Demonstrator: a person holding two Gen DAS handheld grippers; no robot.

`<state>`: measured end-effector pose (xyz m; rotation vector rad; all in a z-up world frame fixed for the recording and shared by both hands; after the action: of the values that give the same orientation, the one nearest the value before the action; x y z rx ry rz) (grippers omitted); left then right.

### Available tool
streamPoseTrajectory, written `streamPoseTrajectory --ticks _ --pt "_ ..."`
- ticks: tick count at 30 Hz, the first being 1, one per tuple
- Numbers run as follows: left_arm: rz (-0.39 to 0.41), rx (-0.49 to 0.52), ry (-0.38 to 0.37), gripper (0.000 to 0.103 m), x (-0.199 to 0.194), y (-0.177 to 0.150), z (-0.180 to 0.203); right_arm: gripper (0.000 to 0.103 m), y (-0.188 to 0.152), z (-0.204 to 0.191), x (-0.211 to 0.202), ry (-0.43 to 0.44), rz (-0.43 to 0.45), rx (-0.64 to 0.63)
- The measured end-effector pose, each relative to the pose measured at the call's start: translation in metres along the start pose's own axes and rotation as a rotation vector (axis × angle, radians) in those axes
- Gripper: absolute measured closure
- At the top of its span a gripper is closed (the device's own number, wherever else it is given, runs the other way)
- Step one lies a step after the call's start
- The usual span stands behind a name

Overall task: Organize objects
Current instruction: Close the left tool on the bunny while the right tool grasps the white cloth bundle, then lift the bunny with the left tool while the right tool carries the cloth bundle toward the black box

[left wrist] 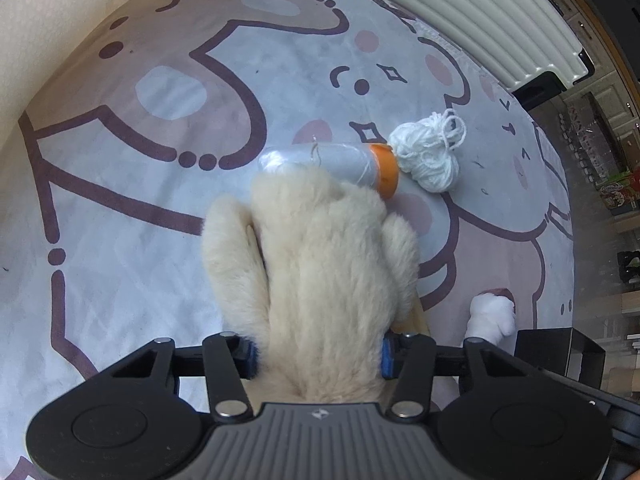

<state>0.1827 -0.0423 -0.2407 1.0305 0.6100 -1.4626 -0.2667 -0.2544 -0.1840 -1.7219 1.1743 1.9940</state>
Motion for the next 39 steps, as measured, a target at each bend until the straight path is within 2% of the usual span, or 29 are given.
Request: streamPoseTrajectory --ticks 1,2,8,30,39 --pt "0.005 0.005 0.004 0.052 -0.002 0.000 0.000 0.074 0.000 -0.001 -0.002 0.000 0.004 -0.005" --pt "0.010 0.011 0.009 0.052 -0.004 0.000 0.000 0.074 0.003 0.001 -0.004 -0.038 0.034 0.052" --pt "0.050 0.067 0.050 0.052 -0.021 0.000 0.004 0.074 0.002 -0.002 -0.014 -0.047 0.056 0.040" --pt "0.254 0.180 0.087 0.052 -0.129 -0.028 0.024 0.074 -0.013 -0.044 -0.107 -0.080 0.276 -0.126" --pt "0.381 0.238 0.116 0.052 -0.184 -0.041 0.033 0.075 -0.027 -0.055 -0.151 -0.109 0.388 -0.166"
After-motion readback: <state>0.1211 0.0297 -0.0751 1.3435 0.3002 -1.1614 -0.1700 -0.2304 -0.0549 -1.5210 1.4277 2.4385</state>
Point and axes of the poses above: each gripper's, at about its wrist camera, not at the fingertips, and x roughly the way its jaws point, z to its right, y to its top, the point moved 9 cm from there along x, roughly the way its jaws point, and after that the axes turned 2 degrees about -x, right-handed, at the moved point
